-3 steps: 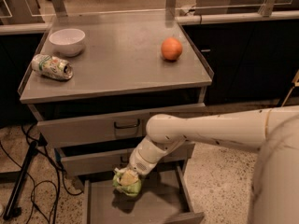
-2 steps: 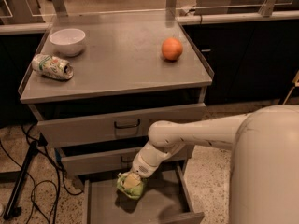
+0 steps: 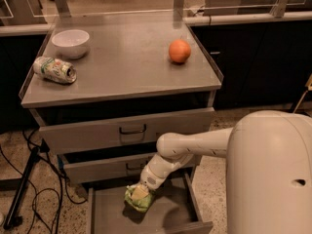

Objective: Place green jalapeno chip bag into bottom drawer

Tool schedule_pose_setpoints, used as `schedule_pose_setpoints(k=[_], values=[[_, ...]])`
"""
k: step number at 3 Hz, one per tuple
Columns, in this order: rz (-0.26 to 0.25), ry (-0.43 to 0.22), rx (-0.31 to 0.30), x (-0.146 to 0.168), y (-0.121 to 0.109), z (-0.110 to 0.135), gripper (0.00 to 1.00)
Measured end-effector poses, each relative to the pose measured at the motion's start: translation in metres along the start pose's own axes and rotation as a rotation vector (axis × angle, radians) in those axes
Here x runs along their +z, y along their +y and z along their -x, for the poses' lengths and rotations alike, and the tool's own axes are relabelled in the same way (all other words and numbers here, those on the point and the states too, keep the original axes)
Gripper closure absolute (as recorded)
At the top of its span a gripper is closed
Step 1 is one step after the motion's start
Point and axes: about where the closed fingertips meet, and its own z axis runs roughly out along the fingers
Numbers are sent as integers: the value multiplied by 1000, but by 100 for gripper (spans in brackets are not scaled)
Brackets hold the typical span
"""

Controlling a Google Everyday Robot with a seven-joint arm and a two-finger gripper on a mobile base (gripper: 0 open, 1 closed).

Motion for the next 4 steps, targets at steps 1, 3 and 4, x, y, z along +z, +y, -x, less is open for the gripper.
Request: schedule_pose_setpoints(k=[1, 3, 4], values=[[-17, 19, 41, 10, 6, -4, 100], [-67, 111, 141, 53, -23, -19, 100], [-69, 119, 148, 57, -25, -20, 100]])
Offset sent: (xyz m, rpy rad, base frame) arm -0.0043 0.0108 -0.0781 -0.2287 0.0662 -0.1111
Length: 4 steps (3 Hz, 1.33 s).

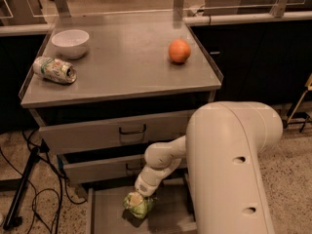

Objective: Place green jalapeno chip bag into bottom drawer

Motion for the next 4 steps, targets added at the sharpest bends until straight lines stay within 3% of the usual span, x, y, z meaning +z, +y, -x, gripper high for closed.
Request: schedule_pose_setpoints(k=[2, 4], values=[[25, 1, 34, 21, -12, -9, 100], [60, -21, 140, 61, -48, -37, 100]])
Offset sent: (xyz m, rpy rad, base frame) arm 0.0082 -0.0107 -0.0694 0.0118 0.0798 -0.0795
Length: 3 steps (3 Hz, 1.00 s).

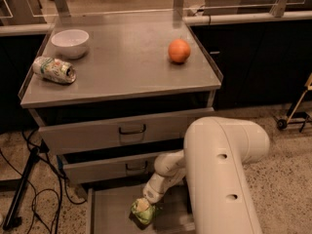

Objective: Place green jalapeno chip bag into bottom drawer

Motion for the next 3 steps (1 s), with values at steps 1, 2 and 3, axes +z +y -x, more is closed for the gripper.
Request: schedule_pose_setpoints(k=[1, 2, 3], values=[[6, 2, 7, 4, -1, -1, 100], [33, 8, 46, 19, -10, -4, 100], [43, 12, 107, 38, -34, -11, 100]])
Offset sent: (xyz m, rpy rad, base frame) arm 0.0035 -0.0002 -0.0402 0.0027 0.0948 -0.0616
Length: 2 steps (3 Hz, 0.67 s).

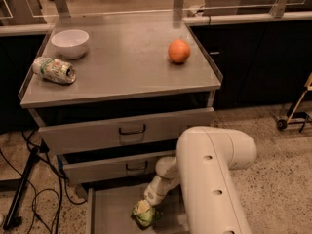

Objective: Place green jalapeno chip bag into bottom drawer

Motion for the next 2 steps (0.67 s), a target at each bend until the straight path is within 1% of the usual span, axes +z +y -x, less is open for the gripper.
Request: schedule_pose_setpoints(k=[1, 2], values=[[4, -2, 20, 9, -10, -2, 100], [12, 17, 40, 15, -8, -1, 100]])
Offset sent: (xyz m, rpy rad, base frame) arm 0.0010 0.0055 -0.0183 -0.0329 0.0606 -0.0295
